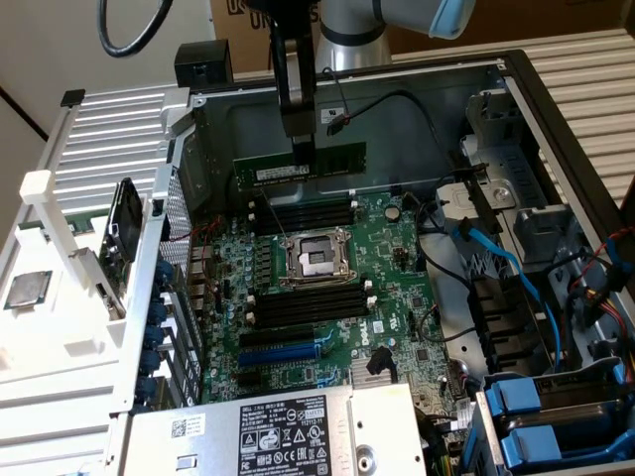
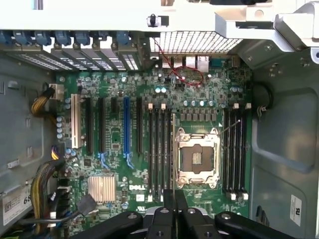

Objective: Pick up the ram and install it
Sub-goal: 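Insert the ram into the slot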

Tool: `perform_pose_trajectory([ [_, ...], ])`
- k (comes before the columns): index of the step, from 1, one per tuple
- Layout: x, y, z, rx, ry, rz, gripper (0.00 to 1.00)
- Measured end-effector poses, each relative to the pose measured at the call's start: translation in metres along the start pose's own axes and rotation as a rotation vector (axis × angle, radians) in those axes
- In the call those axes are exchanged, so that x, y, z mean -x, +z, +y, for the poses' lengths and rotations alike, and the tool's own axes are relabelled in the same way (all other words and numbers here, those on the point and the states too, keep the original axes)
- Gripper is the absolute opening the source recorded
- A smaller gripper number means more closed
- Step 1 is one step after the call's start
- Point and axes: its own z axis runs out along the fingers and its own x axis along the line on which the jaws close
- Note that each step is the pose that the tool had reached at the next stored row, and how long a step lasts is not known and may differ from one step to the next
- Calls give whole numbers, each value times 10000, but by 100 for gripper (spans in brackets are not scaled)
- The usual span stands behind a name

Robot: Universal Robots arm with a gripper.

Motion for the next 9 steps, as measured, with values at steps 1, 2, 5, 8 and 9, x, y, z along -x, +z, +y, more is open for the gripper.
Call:
perform_pose_trajectory([
  [1, -1, 19, 1, 0, 7, -18, 12],
  [2, -2, 36, 2, 0, 14, -33, 12],
  [5, -7, 109, 6, 0, 41, -61, 12],
  [8, -51, 151, 8, 1, 48, -102, 12],
  [9, -70, 166, 8, 2, 50, -126, 12],
])
